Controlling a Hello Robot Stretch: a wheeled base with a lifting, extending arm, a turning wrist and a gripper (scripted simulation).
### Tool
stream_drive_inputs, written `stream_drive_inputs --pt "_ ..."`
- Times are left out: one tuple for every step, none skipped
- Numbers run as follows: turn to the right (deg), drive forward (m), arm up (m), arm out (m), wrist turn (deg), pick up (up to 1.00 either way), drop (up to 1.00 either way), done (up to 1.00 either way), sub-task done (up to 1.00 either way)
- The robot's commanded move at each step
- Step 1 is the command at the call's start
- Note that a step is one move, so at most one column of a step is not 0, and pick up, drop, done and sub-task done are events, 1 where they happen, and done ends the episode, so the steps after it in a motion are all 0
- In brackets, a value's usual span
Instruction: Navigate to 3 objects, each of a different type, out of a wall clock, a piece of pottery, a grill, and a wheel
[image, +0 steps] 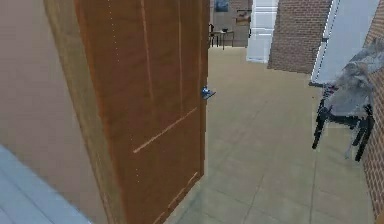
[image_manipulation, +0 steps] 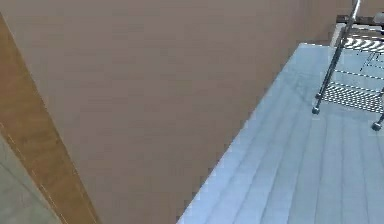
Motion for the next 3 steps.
stream_drive_inputs --pt "12.0 0.00 0.00 0.00 0.0 0.00 0.00 0.00 0.00" --pt "3.0 0.00 0.00 0.00 0.0 0.00 0.00 0.00 0.00" --pt "0.0 0.60 0.00 0.00 0.0 0.00 0.00 0.00 0.00"
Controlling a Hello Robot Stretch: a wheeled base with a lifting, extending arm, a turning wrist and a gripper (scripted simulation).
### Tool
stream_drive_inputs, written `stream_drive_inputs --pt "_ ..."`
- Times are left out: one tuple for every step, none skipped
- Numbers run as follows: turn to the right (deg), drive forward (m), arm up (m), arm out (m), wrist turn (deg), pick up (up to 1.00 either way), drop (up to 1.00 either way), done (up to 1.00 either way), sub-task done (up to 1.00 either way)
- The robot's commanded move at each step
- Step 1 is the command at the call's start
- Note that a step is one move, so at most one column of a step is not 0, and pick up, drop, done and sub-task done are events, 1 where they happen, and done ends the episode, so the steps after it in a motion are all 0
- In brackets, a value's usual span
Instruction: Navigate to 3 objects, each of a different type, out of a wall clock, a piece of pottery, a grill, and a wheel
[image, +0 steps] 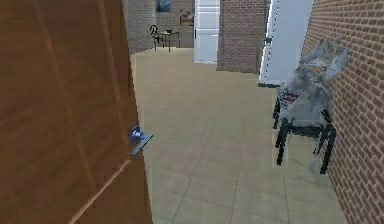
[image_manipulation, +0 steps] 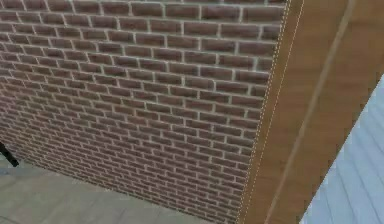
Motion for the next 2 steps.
stream_drive_inputs --pt "21.0 0.00 0.00 0.00 0.0 0.00 0.00 0.00 0.00" --pt "0.0 1.00 0.00 0.00 0.0 0.00 0.00 0.00 0.00"
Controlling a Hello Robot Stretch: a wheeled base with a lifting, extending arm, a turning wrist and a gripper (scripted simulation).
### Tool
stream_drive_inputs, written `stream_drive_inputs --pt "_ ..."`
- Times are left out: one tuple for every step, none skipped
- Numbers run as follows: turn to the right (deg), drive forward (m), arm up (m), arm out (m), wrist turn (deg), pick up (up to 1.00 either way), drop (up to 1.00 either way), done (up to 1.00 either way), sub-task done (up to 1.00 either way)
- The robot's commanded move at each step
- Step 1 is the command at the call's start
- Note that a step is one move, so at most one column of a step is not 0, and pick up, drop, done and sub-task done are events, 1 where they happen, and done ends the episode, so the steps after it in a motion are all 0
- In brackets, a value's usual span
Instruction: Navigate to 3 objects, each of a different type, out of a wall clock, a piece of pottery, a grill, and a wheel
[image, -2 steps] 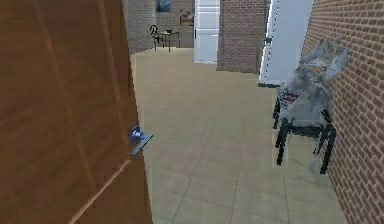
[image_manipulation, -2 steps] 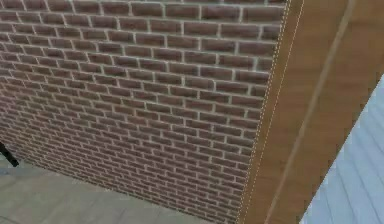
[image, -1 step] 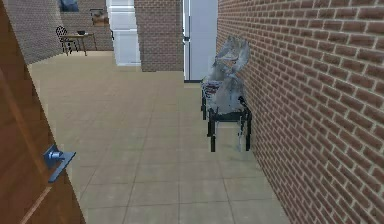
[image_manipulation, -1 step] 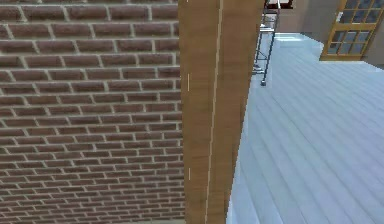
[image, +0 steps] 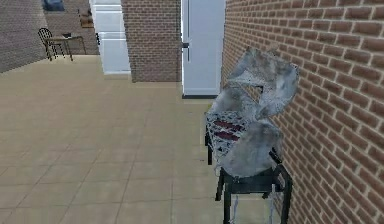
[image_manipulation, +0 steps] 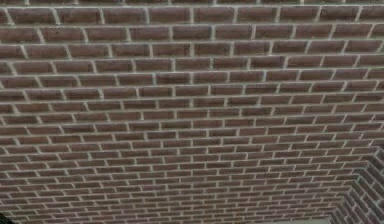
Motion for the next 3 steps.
stream_drive_inputs --pt "3.0 0.00 0.00 0.00 0.0 0.00 0.00 0.00 0.00" --pt "0.0 0.20 0.00 0.00 0.0 0.00 0.00 0.00 0.00" --pt "0.0 0.00 0.00 0.00 0.0 0.00 0.00 0.00 1.00"
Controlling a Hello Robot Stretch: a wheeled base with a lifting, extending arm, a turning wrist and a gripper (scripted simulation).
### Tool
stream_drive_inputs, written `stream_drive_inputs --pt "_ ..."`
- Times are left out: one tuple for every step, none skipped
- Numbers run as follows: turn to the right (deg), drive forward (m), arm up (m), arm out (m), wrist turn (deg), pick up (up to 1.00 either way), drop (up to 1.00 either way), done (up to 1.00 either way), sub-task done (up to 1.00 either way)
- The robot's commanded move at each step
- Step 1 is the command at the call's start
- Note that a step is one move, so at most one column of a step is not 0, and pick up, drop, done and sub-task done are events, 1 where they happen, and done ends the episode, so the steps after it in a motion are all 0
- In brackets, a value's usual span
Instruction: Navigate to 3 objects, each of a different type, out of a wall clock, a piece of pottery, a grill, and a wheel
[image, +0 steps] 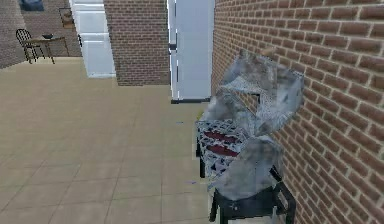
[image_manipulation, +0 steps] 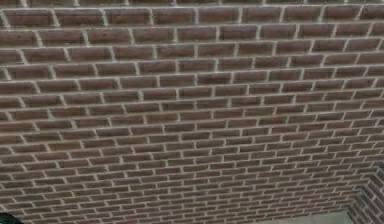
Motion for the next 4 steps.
stream_drive_inputs --pt "-45.0 0.00 0.00 0.00 0.0 0.00 0.00 0.00 0.00" --pt "-6.0 0.00 0.00 0.00 0.0 0.00 0.00 0.00 0.00" --pt "0.0 0.40 0.00 0.00 0.0 0.00 0.00 0.00 0.00" --pt "0.0 0.40 0.00 0.00 0.0 0.00 0.00 0.00 0.00"
